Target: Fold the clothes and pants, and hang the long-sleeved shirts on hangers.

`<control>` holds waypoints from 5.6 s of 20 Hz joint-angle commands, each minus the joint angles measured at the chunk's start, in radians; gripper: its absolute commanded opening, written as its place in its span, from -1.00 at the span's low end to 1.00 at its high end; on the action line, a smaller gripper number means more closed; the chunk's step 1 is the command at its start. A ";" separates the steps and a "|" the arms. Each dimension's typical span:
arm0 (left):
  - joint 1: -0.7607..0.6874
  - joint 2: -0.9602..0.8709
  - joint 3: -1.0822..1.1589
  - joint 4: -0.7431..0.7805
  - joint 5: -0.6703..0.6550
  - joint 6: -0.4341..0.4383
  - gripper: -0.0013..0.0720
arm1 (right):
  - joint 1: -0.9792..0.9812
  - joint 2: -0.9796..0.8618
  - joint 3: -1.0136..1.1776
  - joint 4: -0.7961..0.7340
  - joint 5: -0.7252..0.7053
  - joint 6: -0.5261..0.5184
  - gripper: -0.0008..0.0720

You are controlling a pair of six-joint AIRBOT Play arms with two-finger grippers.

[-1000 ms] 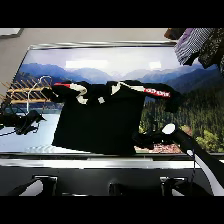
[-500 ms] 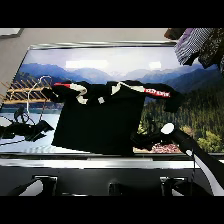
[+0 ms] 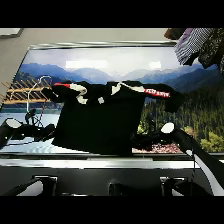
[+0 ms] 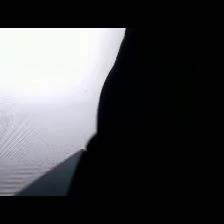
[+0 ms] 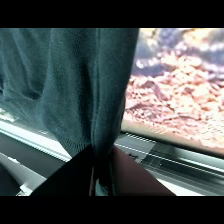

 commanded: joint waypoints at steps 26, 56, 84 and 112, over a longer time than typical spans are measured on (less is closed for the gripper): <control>-0.298 0.267 1.389 -0.089 0.211 0.015 -0.86 | 0.001 0.310 1.543 -0.936 0.104 0.304 -0.86; -0.425 -0.619 1.077 0.080 0.099 -0.321 -0.86 | 0.002 -0.645 1.285 -0.811 0.017 0.639 -0.22; -0.771 0.219 0.161 0.455 -0.132 -0.484 0.73 | 0.412 0.381 0.023 -0.765 -0.013 0.737 0.65; -1.213 -0.037 0.153 0.406 0.137 -0.553 0.73 | 0.441 0.094 0.188 -0.819 0.109 0.708 -0.86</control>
